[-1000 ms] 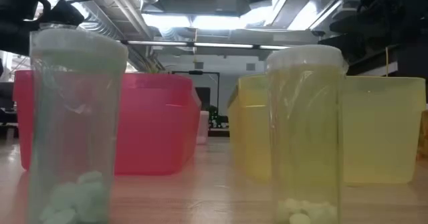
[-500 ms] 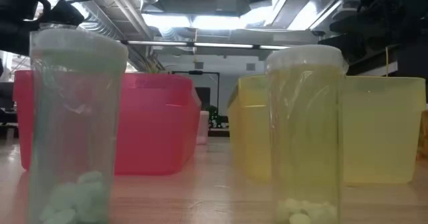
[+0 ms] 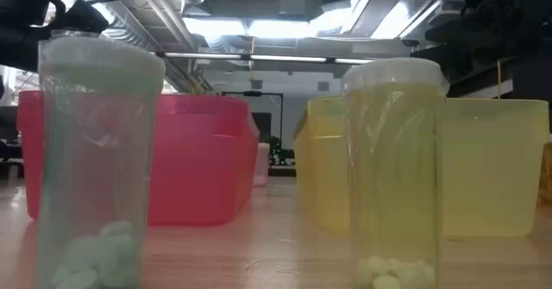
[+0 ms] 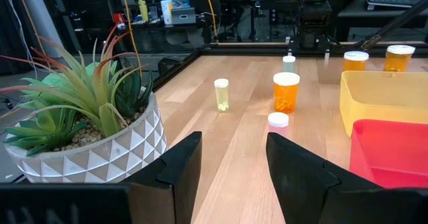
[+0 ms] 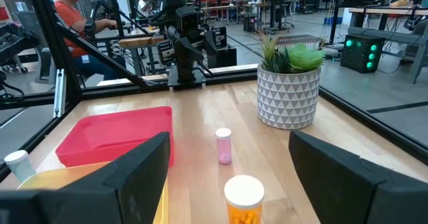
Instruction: Pick and place medicine bottles into bin by pill shape (circle, oval)
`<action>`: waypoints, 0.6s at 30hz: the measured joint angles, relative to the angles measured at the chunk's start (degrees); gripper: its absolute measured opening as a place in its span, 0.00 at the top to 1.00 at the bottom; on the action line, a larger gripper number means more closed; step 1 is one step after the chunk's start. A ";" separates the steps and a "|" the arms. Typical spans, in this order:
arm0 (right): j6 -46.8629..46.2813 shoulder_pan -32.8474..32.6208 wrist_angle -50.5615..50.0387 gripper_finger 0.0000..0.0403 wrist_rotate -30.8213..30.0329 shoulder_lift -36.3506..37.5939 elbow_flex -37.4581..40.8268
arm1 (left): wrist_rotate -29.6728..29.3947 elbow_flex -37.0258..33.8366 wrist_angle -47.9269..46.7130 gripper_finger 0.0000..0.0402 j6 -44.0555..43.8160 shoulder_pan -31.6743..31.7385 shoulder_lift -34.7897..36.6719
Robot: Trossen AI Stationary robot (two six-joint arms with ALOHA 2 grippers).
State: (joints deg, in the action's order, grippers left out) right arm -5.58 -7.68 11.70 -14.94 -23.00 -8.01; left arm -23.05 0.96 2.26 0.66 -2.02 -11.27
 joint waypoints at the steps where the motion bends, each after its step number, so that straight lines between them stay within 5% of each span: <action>1: 0.01 0.00 0.00 0.24 0.00 -0.01 0.00 | -0.01 0.01 0.00 0.60 0.00 0.01 -0.01; 11: -0.70 0.01 0.66 0.24 0.00 0.00 0.00 | 0.00 0.01 0.00 0.60 -0.01 0.00 0.00; 18: -10.99 0.00 1.07 0.24 0.00 -0.02 0.00 | -0.01 0.01 0.00 0.60 -0.01 0.01 -0.02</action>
State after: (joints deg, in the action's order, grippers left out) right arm -16.57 -7.68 12.78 -14.94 -23.03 -8.01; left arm -23.06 0.97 2.26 0.65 -2.01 -11.28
